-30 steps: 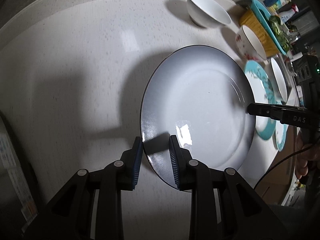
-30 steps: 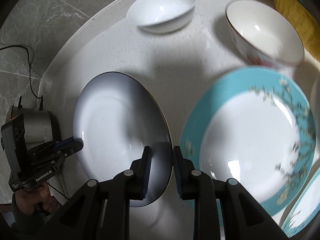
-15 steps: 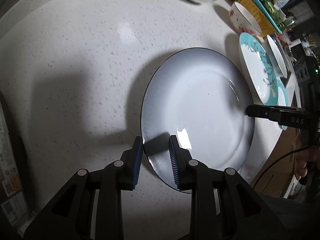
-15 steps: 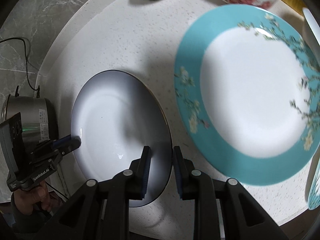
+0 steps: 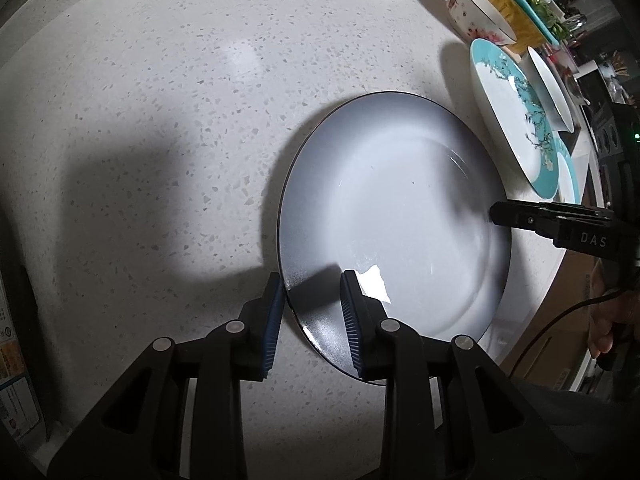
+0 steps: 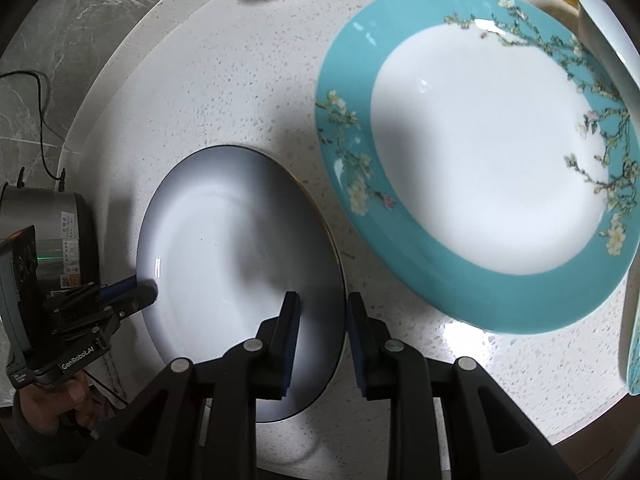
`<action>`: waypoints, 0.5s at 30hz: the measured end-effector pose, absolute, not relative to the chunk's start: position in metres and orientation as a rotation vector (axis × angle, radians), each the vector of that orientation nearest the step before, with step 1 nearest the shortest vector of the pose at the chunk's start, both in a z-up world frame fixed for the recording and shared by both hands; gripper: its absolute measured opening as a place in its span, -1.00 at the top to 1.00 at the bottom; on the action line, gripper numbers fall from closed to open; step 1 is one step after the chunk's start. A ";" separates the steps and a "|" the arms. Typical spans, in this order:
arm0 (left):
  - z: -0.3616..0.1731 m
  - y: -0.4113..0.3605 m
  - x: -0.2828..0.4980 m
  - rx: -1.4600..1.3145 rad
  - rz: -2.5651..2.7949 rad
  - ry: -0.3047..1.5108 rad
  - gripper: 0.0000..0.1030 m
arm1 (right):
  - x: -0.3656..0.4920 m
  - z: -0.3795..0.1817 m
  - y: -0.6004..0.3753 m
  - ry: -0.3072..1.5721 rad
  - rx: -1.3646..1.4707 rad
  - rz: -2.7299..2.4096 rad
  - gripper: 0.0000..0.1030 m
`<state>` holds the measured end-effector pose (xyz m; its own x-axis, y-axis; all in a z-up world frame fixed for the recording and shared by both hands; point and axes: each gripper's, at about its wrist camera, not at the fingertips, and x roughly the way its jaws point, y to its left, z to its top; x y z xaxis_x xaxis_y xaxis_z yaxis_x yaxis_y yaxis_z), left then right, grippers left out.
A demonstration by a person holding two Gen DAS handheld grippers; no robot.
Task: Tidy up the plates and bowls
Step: 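Carry the grey plate toward the rice cooker, set it down, open both grippers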
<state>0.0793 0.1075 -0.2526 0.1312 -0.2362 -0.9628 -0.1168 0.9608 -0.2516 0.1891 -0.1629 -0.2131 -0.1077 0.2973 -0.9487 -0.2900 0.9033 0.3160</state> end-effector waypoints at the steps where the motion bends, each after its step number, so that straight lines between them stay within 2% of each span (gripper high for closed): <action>1: -0.253 0.107 0.079 -0.296 -0.089 1.441 0.48 | 0.188 -0.212 -0.162 1.600 -0.007 0.495 0.44; 5: -0.251 0.112 0.079 -0.334 -0.086 1.423 0.41 | 0.184 -0.211 -0.157 1.584 -0.023 0.505 0.25; 6: -0.248 0.114 0.079 -0.331 -0.074 1.411 0.32 | 0.183 -0.210 -0.157 1.585 -0.009 0.503 0.22; 7: -0.242 0.116 0.079 -0.319 -0.059 1.395 0.18 | 0.181 -0.207 -0.156 1.575 -0.005 0.497 0.21; 8: -0.236 0.116 0.080 -0.314 -0.055 1.376 -0.20 | 0.179 -0.204 -0.156 1.558 -0.007 0.493 0.21; 9: -0.225 0.118 0.081 -0.314 -0.062 1.338 -0.49 | 0.178 -0.199 -0.156 1.540 -0.005 0.492 0.18; 13: -0.193 0.115 0.093 -0.330 -0.119 1.237 -0.75 | 0.174 -0.167 -0.169 1.440 0.061 0.491 -0.47; 14: -0.186 0.112 0.096 -0.346 -0.144 1.221 -0.78 | 0.172 -0.161 -0.173 1.420 0.077 0.490 -0.59; 15: -0.180 0.109 0.100 -0.374 -0.185 1.205 -0.78 | 0.171 -0.155 -0.177 1.401 0.096 0.490 -0.61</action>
<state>0.0996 0.1086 -0.1798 0.3527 -0.3349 -0.8738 -0.0578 0.9242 -0.3775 0.1706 -0.1774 -0.1553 0.0870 0.3838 -0.9193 -0.2722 0.8969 0.3486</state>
